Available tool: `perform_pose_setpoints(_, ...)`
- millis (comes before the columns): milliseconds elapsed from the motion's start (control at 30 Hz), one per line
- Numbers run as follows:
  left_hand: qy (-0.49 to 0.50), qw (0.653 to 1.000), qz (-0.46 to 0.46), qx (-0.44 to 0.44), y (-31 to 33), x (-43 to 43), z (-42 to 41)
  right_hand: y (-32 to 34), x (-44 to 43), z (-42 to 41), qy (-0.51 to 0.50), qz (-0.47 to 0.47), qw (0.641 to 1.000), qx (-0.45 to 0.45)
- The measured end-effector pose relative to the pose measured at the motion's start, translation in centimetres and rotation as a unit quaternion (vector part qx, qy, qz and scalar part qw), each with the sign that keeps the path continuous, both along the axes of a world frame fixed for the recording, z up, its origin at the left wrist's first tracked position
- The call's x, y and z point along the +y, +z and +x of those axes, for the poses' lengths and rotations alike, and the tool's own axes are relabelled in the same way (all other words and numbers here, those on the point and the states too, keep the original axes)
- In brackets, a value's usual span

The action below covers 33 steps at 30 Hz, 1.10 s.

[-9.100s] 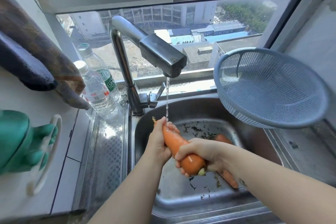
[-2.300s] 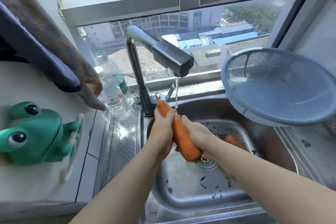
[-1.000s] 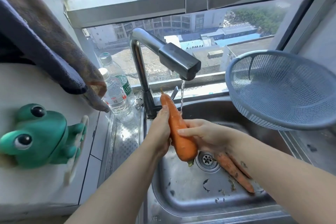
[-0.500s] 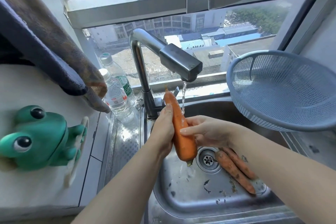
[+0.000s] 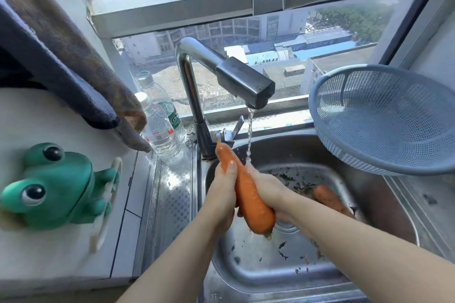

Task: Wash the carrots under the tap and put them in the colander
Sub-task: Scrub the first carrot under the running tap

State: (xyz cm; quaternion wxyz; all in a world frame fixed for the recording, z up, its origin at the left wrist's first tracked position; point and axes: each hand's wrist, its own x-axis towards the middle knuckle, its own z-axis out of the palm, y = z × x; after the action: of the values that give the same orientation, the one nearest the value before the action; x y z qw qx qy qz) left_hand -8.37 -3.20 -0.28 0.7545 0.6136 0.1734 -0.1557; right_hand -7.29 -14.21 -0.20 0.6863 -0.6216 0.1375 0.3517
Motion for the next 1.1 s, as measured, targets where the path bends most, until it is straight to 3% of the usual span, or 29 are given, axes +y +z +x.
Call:
perform_pose_setpoints(67,-0.049,0.998,0.024,-0.034,-0.3,0.4,-0.3,0.7,-0.4,-0.4,-0.004,0.042,0.998,0.049)
perform_pose_setpoints(167,-0.057,0.997,0.030,-0.051,-0.3,0.5,-0.3,0.8,-0.7,-1.1,0.012,0.013,0.999,0.028)
perform_pose_setpoints(267,0.010,0.997,0.047,-0.067,-1.2,-0.4,0.3,0.0,-1.1,-1.5,0.045,-0.069,0.994,-0.065)
perform_pose_setpoints(367,0.075,0.992,0.078,-0.068,-1.5,-1.9,0.8,-0.4,-1.8,-2.1,0.097,-0.170,0.965,-0.177)
perform_pose_setpoints(433,0.109,0.993,0.039,-0.037,-1.2,-2.6,1.2,-0.3,-2.5,-2.4,0.116,-0.199,0.949,-0.216)
perform_pose_setpoints(533,0.151,0.983,-0.060,0.089,-0.8,-3.0,1.7,0.0,-3.6,-2.6,0.190,-0.231,0.924,-0.238)
perform_pose_setpoints(633,0.147,0.966,-0.135,0.166,-0.5,-3.1,1.7,0.1,-4.6,-2.5,0.225,-0.202,0.939,-0.164)
perform_pose_setpoints(733,0.125,0.954,-0.226,0.152,-0.5,-2.8,1.0,0.2,-5.7,-2.2,0.205,0.003,0.979,0.018)
perform_pose_setpoints(867,0.105,0.923,-0.344,0.136,-0.2,-2.1,-0.2,-0.6,-6.8,-2.2,0.186,0.243,0.938,0.163)
perform_pose_setpoints(1000,0.067,0.963,-0.244,0.090,-0.5,-2.5,-1.0,-0.8,-6.7,-2.3,0.182,0.255,0.932,0.182)
perform_pose_setpoints(1100,0.075,0.993,-0.080,0.045,-0.4,-3.1,-0.1,-0.1,-5.5,-2.2,0.188,0.129,0.963,0.147)
